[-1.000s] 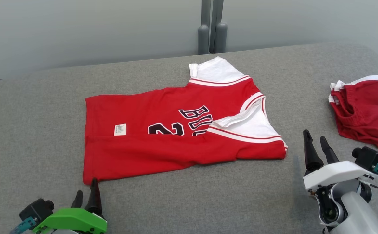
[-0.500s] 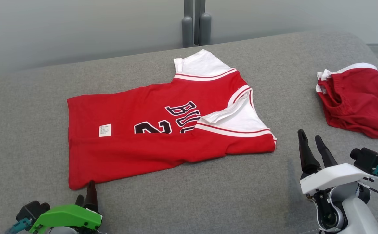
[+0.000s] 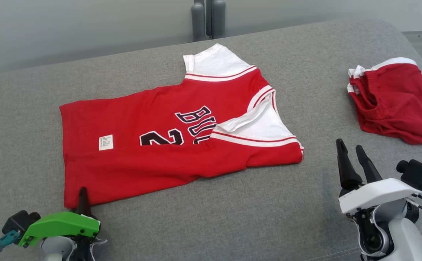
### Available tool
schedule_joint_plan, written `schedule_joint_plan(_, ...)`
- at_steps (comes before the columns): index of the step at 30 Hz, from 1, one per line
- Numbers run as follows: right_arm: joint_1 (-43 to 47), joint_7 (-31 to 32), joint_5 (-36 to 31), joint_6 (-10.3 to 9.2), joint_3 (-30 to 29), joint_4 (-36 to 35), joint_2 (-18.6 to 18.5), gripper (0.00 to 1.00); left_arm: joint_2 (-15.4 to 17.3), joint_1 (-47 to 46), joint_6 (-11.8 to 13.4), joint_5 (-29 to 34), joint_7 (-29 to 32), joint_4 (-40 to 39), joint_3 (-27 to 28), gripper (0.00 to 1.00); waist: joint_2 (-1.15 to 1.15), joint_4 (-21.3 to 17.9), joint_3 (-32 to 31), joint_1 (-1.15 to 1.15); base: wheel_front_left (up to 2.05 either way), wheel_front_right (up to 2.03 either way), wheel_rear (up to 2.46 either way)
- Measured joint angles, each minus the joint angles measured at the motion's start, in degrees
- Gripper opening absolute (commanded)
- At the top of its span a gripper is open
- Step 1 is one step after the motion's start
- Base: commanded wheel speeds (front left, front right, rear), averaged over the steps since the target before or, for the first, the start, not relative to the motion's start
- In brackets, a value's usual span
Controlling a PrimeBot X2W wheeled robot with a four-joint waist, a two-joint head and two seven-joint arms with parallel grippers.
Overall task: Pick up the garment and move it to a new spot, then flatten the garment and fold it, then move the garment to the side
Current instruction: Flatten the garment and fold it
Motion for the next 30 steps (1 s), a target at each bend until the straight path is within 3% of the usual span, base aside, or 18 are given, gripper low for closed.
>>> schedule_joint_plan(1,0.1,0.2,0.1,0.00,0.1,-0.1,0.0,1.00,0.1,-0.6,-0.2,0.0,-0.9,0.8,0.2,0.07,0.00,0.1,0.0,0.00,0.00,0.00,0.00)
schedule_joint_plan(2,0.1,0.4,0.1,0.00,0.1,0.0,0.0,1.00,0.2,-0.8,-0.5,0.1,-1.2,1.1,0.3,0.00,0.00,0.1,0.1,0.00,0.00,0.00,0.00)
schedule_joint_plan(8,0.5,1.7,0.3,0.00,0.4,2.1,0.1,1.00,0.5,-1.5,-1.9,1.4,-3.5,1.1,-0.3,0.00,0.00,0.8,0.1,0.00,0.00,0.00,0.00)
schedule_joint_plan(16,0.3,3.5,-0.2,0.00,1.9,7.1,0.1,1.00,1.2,-1.1,-1.8,3.2,-4.8,-0.8,-1.5,0.00,0.00,2.3,0.3,0.00,0.00,0.00,0.00)
schedule_joint_plan(30,-11.1,5.4,2.5,0.01,7.6,24.8,0.0,1.00,0.7,-0.7,-1.2,4.0,-4.3,-1.4,-3.0,0.00,0.00,4.1,1.0,0.00,0.00,0.00,0.00)
